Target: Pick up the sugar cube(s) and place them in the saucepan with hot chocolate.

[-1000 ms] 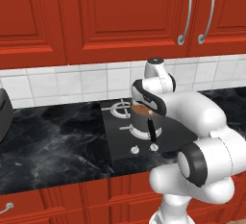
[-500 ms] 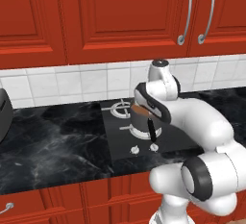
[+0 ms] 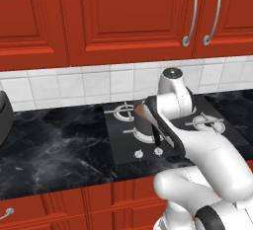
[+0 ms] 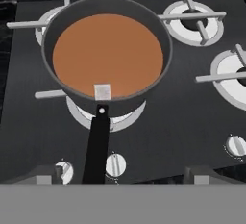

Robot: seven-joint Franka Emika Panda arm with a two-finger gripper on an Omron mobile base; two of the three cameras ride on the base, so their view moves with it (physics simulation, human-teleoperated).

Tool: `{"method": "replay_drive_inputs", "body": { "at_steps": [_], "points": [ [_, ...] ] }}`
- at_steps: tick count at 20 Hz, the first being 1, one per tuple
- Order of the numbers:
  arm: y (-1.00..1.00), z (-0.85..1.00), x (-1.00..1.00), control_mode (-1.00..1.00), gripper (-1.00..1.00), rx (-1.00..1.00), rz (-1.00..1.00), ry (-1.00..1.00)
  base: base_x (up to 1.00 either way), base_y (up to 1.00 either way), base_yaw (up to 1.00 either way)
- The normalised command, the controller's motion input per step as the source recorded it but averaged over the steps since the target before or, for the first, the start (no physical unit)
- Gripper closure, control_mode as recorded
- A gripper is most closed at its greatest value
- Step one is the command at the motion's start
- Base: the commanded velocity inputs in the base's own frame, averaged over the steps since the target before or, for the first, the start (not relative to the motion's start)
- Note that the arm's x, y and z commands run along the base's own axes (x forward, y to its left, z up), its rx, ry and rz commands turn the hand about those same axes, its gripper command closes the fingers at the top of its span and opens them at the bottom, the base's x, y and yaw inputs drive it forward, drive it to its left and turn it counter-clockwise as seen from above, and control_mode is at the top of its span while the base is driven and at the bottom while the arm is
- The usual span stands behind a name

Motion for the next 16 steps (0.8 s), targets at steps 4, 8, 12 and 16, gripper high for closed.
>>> {"method": "replay_drive_inputs", "body": {
  "at_steps": [4,8,12,16],
  "points": [
    [0.0,0.35,-0.2,-1.0,-1.0,0.0,-0.06,0.0,0.0,0.0,0.0],
    [-0.07,0.16,-0.02,-1.0,-1.0,0.03,-0.01,0.0,0.0,0.0,0.0],
    [-0.32,0.01,0.0,-1.0,-1.0,0.06,0.0,0.0,0.0,0.0,0.0],
    [-0.47,0.0,0.0,-1.0,-1.0,0.08,0.0,0.0,0.0,0.0,0.0]
  ]
}}
